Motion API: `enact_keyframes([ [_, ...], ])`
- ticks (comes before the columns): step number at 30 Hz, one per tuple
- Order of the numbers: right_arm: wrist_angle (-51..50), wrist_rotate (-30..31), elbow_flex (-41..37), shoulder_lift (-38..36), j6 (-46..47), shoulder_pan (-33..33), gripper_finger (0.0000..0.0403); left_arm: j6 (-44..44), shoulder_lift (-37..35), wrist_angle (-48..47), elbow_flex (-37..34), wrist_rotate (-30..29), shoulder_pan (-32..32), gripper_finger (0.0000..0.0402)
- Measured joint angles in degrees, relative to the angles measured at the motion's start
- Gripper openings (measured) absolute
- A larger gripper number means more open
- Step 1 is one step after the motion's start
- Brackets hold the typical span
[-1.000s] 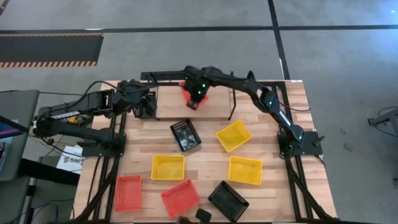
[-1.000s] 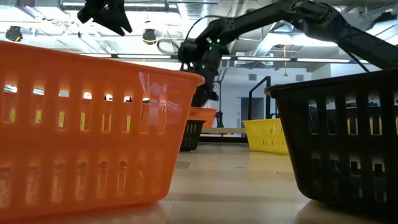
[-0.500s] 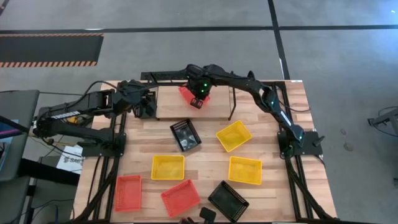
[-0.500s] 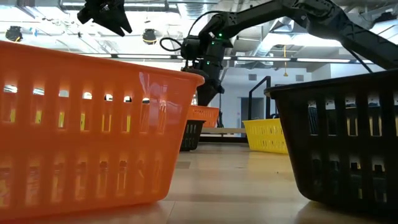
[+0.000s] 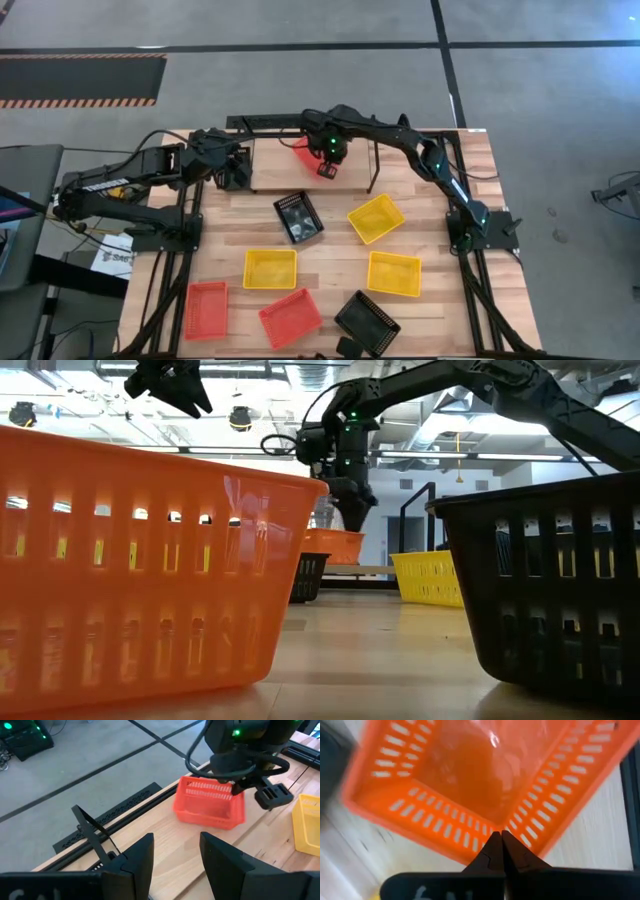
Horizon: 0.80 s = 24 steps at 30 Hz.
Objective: Stack baskets on shelf by color
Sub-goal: Put the top orange bin on the shelf
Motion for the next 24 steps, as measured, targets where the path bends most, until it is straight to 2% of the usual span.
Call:
enact_keyframes([
  [3, -1.92, 1.50, 0.00, 0.00, 0.37, 0.57, 0.0000, 0.00, 0.01, 0.00, 0.00, 0.00, 0.00, 0.0148],
  [14, -8.49, 1.20, 0.02, -1.50, 6.14, 4.29, 0.0000, 0.00, 0.01, -0.02, 0.00, 0.87, 0.00, 0.0148],
  [21, -5.85, 2.01, 1.05, -3.49, 6.90, 6.07, 0.0000, 0.16, 0.00, 0.00, 0.00, 1.66, 0.00, 0.0148],
  [24, -2.79, 2.78, 3.98, -3.50, 2.63, 4.79, 0.0000, 0.57, 0.01, 0.00, 0.00, 1.66, 0.00, 0.0148],
])
